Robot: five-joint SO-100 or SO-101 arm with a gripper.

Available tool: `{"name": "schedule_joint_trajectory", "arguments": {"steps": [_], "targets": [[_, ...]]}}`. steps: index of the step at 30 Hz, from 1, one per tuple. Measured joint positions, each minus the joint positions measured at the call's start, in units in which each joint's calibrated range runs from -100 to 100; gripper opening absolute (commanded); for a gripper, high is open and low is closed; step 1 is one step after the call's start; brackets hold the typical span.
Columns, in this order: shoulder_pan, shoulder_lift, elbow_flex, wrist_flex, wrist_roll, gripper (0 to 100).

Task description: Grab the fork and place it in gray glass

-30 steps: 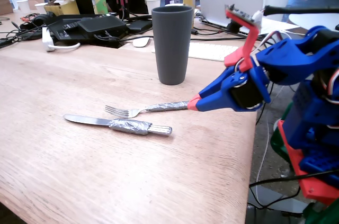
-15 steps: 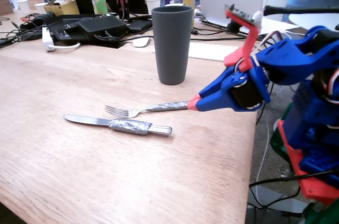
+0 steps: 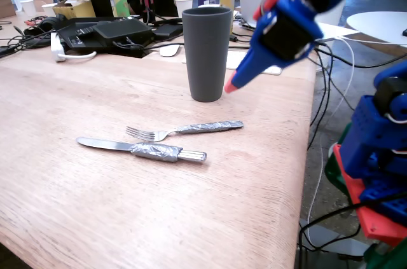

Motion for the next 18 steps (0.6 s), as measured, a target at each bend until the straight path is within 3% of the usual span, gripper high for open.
{"name": "schedule_joint_trajectory", "arguments": {"steps": [4, 7, 18], "targets": [[0.0, 10.46, -22.54, 15.49, 0.15, 0], [0.0, 17.64, -33.9, 21.28, 0.24, 0], [0.0, 20.15, -36.43, 21.7, 0.68, 0]]}}
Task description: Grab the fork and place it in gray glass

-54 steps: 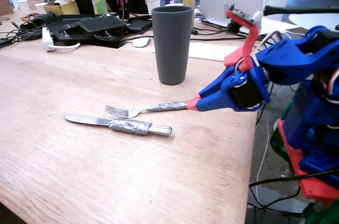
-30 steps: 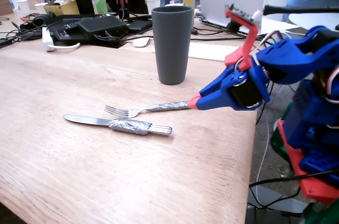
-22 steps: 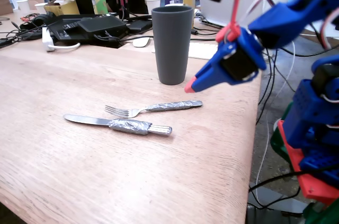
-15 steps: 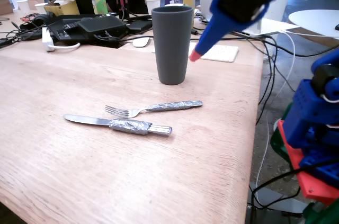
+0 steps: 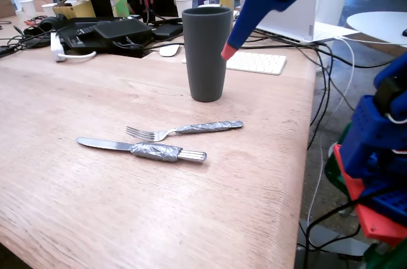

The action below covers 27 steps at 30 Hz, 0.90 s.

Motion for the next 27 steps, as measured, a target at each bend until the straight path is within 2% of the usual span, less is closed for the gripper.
{"name": "schedule_joint_trajectory", "arguments": {"steps": [2, 5, 11, 18, 21, 24, 27], "targets": [[0.85, 3.72, -0.18, 0.0, 1.95, 0], [10.05, 7.78, -0.18, -0.41, 6.64, 0], [20.48, 12.88, -6.67, -0.5, 14.31, 0], [18.22, 18.68, -16.05, -0.58, 14.7, 0], [10.52, 18.68, -16.05, -0.58, 14.75, 0], [6.58, 21.36, -16.05, -6.05, 14.95, 0], [6.58, 24.56, -16.05, -9.94, 14.8, 0]]}}
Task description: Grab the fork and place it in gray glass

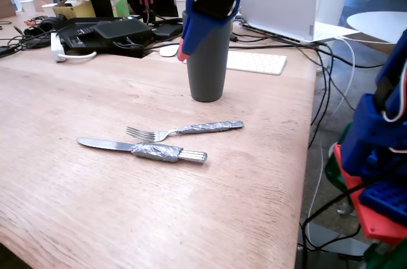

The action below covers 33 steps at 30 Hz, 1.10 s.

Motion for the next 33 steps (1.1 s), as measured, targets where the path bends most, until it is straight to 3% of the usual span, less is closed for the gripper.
{"name": "schedule_joint_trajectory", "arguments": {"steps": [18, 26, 31, 33], "targets": [[0.38, 18.33, -0.18, -0.58, 1.27, 0], [1.41, 21.1, -0.18, -8.12, 2.25, 1], [1.78, 22.14, -0.18, -8.12, 2.25, 27], [1.88, 22.22, -0.18, -8.12, 2.25, 27]]}}
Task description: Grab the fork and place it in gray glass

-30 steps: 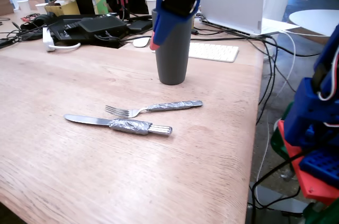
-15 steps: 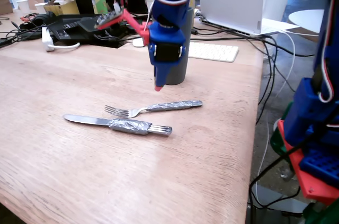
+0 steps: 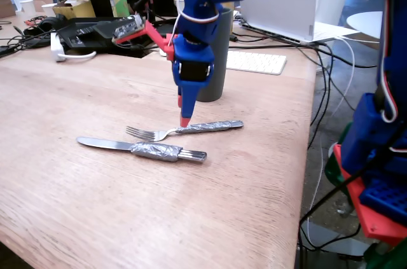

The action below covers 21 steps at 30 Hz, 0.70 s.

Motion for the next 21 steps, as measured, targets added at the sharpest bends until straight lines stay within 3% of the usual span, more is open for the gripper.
{"name": "schedule_joint_trajectory", "arguments": {"steps": [21], "targets": [[7.23, 12.54, -4.96, -0.17, 2.83, 27]]}}
